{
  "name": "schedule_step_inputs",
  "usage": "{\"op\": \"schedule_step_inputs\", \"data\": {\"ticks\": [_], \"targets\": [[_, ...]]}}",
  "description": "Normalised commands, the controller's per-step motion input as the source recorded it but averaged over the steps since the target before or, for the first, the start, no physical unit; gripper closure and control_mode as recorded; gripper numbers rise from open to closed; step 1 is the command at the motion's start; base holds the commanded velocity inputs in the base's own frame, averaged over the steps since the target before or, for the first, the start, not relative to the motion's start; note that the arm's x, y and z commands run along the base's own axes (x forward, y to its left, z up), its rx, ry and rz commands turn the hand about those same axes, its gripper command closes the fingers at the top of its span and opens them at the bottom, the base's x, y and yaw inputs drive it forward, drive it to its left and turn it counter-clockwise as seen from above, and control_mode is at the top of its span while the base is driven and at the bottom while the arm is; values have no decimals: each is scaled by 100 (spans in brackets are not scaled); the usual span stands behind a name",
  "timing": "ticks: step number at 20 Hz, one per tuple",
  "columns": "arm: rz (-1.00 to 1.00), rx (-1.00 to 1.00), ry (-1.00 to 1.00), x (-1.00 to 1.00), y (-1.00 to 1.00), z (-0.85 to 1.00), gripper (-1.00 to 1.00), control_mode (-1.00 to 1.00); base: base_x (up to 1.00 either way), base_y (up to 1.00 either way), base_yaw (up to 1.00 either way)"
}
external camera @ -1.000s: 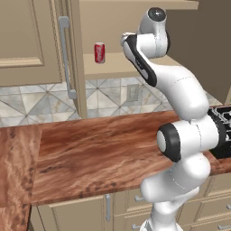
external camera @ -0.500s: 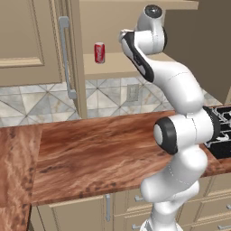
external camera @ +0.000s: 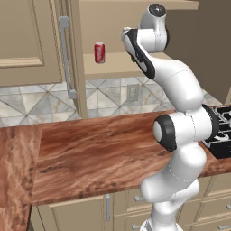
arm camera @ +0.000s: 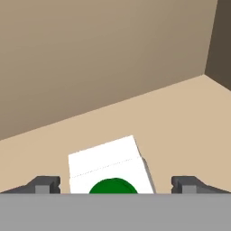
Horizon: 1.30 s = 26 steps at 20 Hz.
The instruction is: Sort all alcoholic drinks to one cabinet, and non-alcoholic drinks to the other.
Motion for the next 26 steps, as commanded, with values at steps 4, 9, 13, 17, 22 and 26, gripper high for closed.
{"op": "schedule_step_inputs", "data": {"ticks": [4, 9, 13, 17, 22, 26], "targets": [[0, 1, 0, 22, -12, -9, -100, -100, 0, 0, 0], [0, 1, 0, 0, -3, -5, -100, -100, 0, 0, 0], [0, 0, -1, 0, 0, -9, -100, -100, 0, 0, 0], [0, 0, -5, 0, 0, -18, -100, -100, 0, 0, 0], [0, 0, -5, 19, 6, -23, -100, -100, 0, 0, 0], [0, 0, -2, 36, 9, -21, -100, -100, 0, 0, 0]]}}
